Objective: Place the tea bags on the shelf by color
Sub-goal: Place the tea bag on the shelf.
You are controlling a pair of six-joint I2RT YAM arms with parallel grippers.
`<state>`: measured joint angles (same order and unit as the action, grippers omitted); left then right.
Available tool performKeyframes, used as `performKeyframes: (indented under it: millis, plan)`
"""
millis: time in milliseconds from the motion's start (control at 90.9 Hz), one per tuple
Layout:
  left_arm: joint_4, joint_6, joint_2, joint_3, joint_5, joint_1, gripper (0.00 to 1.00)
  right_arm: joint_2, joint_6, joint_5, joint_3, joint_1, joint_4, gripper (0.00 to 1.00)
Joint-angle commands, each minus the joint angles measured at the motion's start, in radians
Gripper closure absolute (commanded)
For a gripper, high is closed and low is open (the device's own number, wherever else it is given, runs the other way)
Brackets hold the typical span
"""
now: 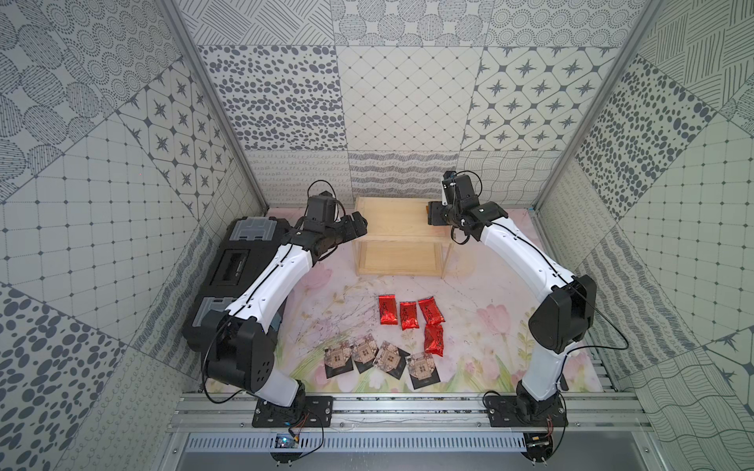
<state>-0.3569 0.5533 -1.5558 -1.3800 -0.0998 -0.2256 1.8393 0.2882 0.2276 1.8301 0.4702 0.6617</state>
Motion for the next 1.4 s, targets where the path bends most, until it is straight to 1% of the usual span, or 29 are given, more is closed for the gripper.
performKeyframes:
  millis: [0, 176, 264, 352, 473, 660, 891, 1254, 1387]
  plan:
    - [0.047, -0.014, -0.003, 0.007, -0.038, 0.004, 0.05, -0.063, 0.008, -0.019, -0.014, 0.002, -0.038, 0.28]
    - [0.075, -0.005, 0.003, 0.032, -0.071, 0.003, 0.06, -0.127, 0.018, -0.053, -0.082, -0.003, -0.062, 0.23]
    - [0.088, 0.010, 0.003, 0.036, -0.105, 0.000, 0.07, -0.169, 0.031, -0.100, -0.138, -0.015, -0.096, 0.22]
    - [0.100, 0.025, 0.004, 0.044, -0.135, -0.009, 0.07, -0.187, 0.011, -0.112, -0.173, -0.019, -0.116, 0.21]
    - [0.115, 0.035, 0.016, 0.062, -0.154, -0.028, 0.08, -0.168, -0.046, -0.120, -0.158, -0.021, -0.111, 0.19]
    - [0.131, 0.044, 0.048, 0.099, -0.162, -0.054, 0.08, -0.127, -0.112, -0.123, -0.130, -0.023, -0.107, 0.20]
    - [0.134, 0.044, 0.068, 0.116, -0.172, -0.075, 0.08, -0.073, -0.116, -0.134, -0.080, -0.023, -0.092, 0.23]
    - [0.129, 0.040, 0.080, 0.120, -0.168, -0.075, 0.07, -0.006, -0.122, -0.077, -0.030, -0.028, -0.057, 0.26]
    - [0.120, 0.035, 0.084, 0.118, -0.165, -0.075, 0.07, -0.005, -0.126, -0.060, -0.017, -0.026, -0.047, 0.27]
